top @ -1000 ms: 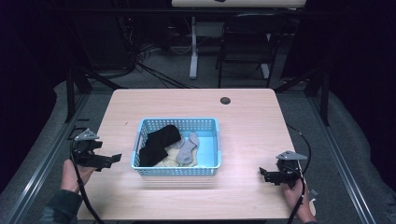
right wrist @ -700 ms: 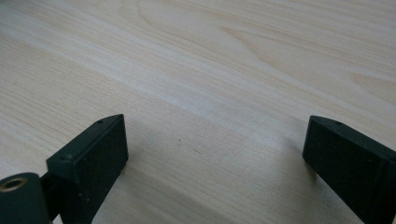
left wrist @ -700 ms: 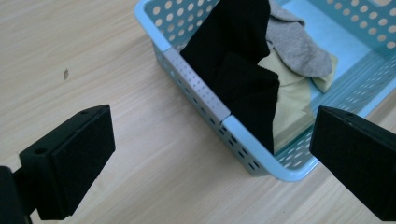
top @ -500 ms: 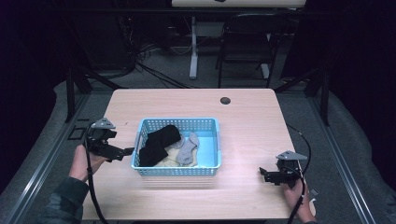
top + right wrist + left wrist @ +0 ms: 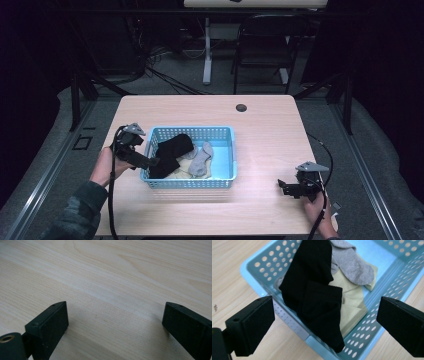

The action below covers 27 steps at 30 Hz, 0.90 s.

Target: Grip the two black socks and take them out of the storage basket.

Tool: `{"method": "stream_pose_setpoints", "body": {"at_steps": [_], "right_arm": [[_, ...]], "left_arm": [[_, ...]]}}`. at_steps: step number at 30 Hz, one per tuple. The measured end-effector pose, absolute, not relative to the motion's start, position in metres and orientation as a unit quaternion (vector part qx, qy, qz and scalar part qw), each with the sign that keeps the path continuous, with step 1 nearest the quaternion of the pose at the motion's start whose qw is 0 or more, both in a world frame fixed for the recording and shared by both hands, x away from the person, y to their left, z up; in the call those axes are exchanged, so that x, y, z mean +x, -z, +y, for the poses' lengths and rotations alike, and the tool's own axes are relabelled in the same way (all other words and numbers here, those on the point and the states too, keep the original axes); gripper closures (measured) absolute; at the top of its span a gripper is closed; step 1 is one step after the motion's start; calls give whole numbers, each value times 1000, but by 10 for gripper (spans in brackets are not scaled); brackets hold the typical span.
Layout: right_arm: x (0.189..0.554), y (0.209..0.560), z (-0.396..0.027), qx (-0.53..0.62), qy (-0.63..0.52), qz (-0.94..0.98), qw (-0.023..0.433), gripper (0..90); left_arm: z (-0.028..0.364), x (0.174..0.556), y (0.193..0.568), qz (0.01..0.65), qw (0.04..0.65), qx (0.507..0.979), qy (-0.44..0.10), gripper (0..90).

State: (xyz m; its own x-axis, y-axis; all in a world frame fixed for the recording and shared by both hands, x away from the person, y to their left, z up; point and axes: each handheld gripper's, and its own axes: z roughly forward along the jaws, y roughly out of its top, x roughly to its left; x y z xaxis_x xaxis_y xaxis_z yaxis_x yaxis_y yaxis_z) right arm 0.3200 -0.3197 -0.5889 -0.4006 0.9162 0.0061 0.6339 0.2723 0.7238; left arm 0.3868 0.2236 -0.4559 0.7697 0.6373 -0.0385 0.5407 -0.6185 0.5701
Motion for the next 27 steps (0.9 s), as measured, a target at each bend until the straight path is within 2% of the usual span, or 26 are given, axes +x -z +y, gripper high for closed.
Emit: {"method": "stream_pose_setpoints", "body": {"at_steps": [12,19,27], "right_arm": [[320,589,-320,504,-331,769,213,61],[320,589,-320,504,-331,769,213,61],[320,589,-320,504,-331,769,213,61]], "left_arm": [[200,405,477,313,221,923,-41,173],[192,416,489,312,181,932,-31,230],[188,425,500,313,146,938,-18,241]]}}
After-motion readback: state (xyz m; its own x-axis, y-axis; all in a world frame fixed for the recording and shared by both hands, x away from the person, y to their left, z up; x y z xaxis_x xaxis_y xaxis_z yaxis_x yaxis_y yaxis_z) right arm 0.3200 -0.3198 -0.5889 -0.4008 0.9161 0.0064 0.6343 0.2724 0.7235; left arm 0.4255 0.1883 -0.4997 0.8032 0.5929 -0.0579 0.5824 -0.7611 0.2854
